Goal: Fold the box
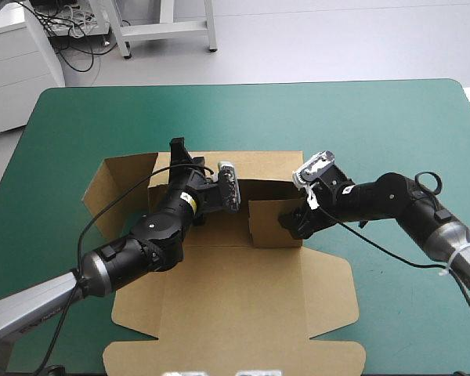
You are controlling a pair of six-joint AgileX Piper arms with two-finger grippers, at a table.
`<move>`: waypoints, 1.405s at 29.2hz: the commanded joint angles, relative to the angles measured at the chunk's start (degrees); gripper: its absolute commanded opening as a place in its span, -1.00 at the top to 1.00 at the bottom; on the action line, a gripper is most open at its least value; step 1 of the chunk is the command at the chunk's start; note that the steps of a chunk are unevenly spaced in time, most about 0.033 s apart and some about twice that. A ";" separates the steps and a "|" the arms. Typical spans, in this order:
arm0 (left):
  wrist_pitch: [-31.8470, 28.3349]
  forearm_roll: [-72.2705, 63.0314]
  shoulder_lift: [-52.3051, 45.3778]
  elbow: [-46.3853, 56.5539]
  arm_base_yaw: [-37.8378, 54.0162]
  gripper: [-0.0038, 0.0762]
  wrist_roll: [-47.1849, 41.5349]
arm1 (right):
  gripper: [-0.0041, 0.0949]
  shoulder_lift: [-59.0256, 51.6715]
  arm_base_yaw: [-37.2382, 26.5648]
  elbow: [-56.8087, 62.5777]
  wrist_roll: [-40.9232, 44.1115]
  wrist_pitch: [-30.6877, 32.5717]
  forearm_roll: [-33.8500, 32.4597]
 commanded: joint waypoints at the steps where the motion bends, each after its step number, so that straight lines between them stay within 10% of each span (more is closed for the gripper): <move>1: 0.82 -4.52 -1.81 -1.32 -0.14 0.98 1.43 | -0.48 -1.99 0.23 -1.49 1.32 -6.41 -0.50; 17: 3.31 -16.19 -1.81 0.21 -0.14 0.98 8.44 | -0.44 -1.99 0.23 -1.62 2.21 -8.26 -2.02; 26: 2.74 -16.04 -1.81 2.27 -0.14 0.98 8.44 | 0.89 -1.99 0.23 -1.62 2.38 -6.43 -1.90; 33: 1.66 -16.18 -1.81 2.27 -0.24 0.97 8.44 | 0.96 -1.99 0.23 -1.62 2.38 -5.16 -1.55; 37: 1.33 -17.52 -1.81 0.65 -0.24 0.73 8.44 | 0.96 -1.99 0.23 -1.62 2.65 -5.16 -1.55; 41: 1.18 -19.58 -2.13 -4.03 -0.92 0.01 8.44 | 0.96 -1.99 0.23 -1.62 2.65 -5.30 -1.72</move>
